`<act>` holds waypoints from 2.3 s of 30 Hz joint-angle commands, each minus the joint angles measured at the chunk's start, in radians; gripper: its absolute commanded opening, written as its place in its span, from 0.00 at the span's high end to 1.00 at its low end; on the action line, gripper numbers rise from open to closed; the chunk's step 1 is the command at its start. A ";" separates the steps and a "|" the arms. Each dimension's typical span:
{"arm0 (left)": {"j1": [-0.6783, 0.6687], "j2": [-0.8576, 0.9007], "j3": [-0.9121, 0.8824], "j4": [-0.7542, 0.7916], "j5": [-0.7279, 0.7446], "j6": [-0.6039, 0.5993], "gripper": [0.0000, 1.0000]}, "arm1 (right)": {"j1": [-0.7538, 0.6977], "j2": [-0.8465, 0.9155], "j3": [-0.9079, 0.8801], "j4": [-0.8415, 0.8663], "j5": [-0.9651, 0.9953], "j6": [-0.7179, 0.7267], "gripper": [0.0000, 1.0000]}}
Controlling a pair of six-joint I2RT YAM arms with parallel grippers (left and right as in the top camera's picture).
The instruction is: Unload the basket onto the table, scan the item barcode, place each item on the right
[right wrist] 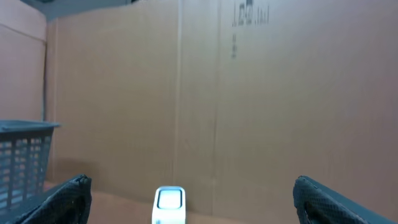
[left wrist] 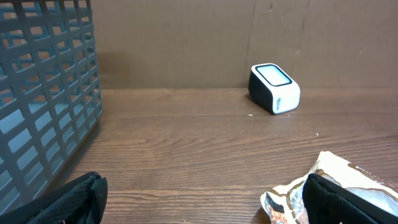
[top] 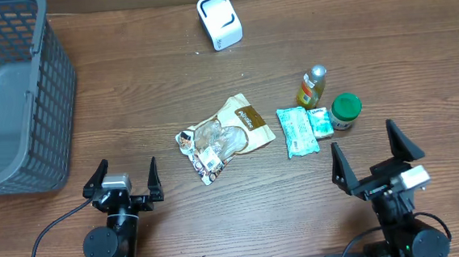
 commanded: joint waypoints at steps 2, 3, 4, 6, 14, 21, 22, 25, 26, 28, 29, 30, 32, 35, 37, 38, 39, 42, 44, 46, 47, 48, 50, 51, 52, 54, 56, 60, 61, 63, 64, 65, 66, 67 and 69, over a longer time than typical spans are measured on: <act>-0.006 -0.011 -0.004 -0.003 -0.007 0.016 0.00 | -0.019 -0.009 -0.032 0.005 -0.005 0.008 0.00; -0.006 -0.011 -0.004 -0.003 -0.007 0.015 0.01 | -0.022 -0.009 -0.039 0.004 -0.006 0.008 0.00; -0.006 -0.011 -0.004 -0.003 -0.007 0.015 0.00 | -0.023 -0.009 -0.046 0.001 -0.005 0.008 0.00; -0.006 -0.011 -0.004 -0.003 -0.007 0.016 0.00 | -0.023 -0.009 -0.054 -0.042 -0.005 0.008 0.00; -0.006 -0.011 -0.004 -0.003 -0.006 0.015 0.01 | -0.024 -0.009 -0.054 -0.313 -0.001 0.003 0.00; -0.006 -0.011 -0.004 -0.003 -0.006 0.015 0.00 | -0.055 -0.009 -0.054 -0.385 0.023 -0.004 0.00; -0.006 -0.011 -0.004 -0.003 -0.006 0.015 0.01 | -0.059 -0.009 -0.054 -0.386 0.034 -0.004 0.00; -0.006 -0.011 -0.004 -0.003 -0.006 0.015 0.00 | -0.060 -0.009 -0.054 -0.390 0.089 -0.004 0.00; -0.006 -0.011 -0.004 -0.003 -0.007 0.015 0.00 | -0.060 -0.009 -0.054 -0.391 0.102 -0.004 0.00; -0.006 -0.011 -0.004 -0.003 -0.006 0.015 0.00 | -0.060 -0.009 -0.054 -0.393 0.116 -0.004 0.00; -0.006 -0.011 -0.004 -0.003 -0.006 0.016 0.00 | -0.060 -0.009 -0.054 -0.394 0.116 -0.004 0.00; -0.006 -0.011 -0.004 -0.003 -0.006 0.015 0.01 | -0.060 -0.009 -0.054 -0.394 0.115 -0.004 0.00; -0.006 -0.011 -0.004 -0.003 -0.006 0.015 0.01 | -0.060 -0.009 -0.054 -0.394 0.115 -0.005 0.00; -0.006 -0.011 -0.004 -0.003 -0.006 0.016 0.01 | -0.060 -0.009 -0.054 -0.395 0.111 -0.019 0.00; -0.006 -0.011 -0.004 -0.003 -0.007 0.015 0.00 | -0.060 -0.009 -0.054 -0.394 0.103 -0.034 0.00; -0.006 -0.011 -0.004 -0.003 -0.006 0.016 0.00 | -0.060 -0.009 -0.054 -0.394 0.103 -0.034 0.00; -0.006 -0.011 -0.004 -0.003 -0.006 0.015 0.01 | -0.060 -0.009 -0.054 -0.393 0.104 -0.031 0.00; -0.006 -0.011 -0.004 -0.003 -0.007 0.015 0.01 | -0.060 -0.009 -0.054 -0.393 0.105 -0.030 0.00; -0.006 -0.011 -0.004 -0.003 -0.007 0.015 0.00 | -0.060 -0.009 -0.054 -0.393 0.105 -0.030 0.00; -0.006 -0.011 -0.004 -0.003 -0.006 0.016 0.01 | -0.060 -0.009 -0.054 -0.393 0.105 -0.030 0.00; -0.006 -0.011 -0.004 -0.003 -0.007 0.015 0.00 | -0.060 -0.009 -0.054 -0.393 0.104 -0.030 0.00; -0.006 -0.011 -0.004 -0.003 -0.006 0.016 0.00 | -0.060 -0.009 -0.054 -0.393 0.105 -0.030 0.00; -0.006 -0.011 -0.004 -0.003 -0.006 0.015 0.00 | -0.060 -0.009 -0.054 -0.393 0.105 -0.030 0.00; -0.006 -0.011 -0.004 -0.003 -0.007 0.016 0.00 | -0.060 -0.009 -0.054 -0.393 0.104 -0.030 0.00; -0.006 -0.011 -0.004 -0.003 -0.007 0.016 0.00 | -0.060 -0.009 -0.054 -0.393 0.105 -0.030 0.00; -0.006 -0.011 -0.004 -0.003 -0.007 0.015 0.00 | -0.060 -0.009 -0.054 -0.393 0.104 -0.030 0.00; -0.006 -0.011 -0.004 -0.003 -0.007 0.015 0.01 | -0.060 -0.009 -0.054 -0.393 0.104 -0.030 0.00; -0.006 -0.011 -0.004 -0.003 -0.006 0.015 0.01 | -0.060 -0.009 -0.054 -0.393 0.104 -0.030 0.00; -0.006 -0.011 -0.004 -0.003 -0.006 0.015 0.00 | -0.060 -0.009 -0.054 -0.393 0.104 -0.030 0.00; -0.006 -0.011 -0.004 -0.003 -0.007 0.015 0.00 | -0.060 -0.009 -0.054 -0.393 0.105 -0.030 0.00; -0.006 -0.011 -0.004 -0.003 -0.007 0.015 0.00 | -0.060 -0.009 -0.054 -0.393 0.104 -0.030 0.00; -0.006 -0.011 -0.004 -0.003 -0.006 0.015 0.01 | -0.060 -0.009 -0.054 -0.393 0.104 -0.030 0.00; -0.006 -0.011 -0.004 -0.003 -0.007 0.016 0.00 | -0.060 -0.009 -0.054 -0.393 0.105 -0.030 0.00; -0.006 -0.011 -0.004 -0.003 -0.007 0.015 0.00 | -0.060 -0.009 -0.054 -0.393 0.104 -0.030 0.00; -0.006 -0.011 -0.004 -0.003 -0.006 0.016 0.00 | -0.060 -0.009 -0.054 -0.393 0.105 -0.030 0.00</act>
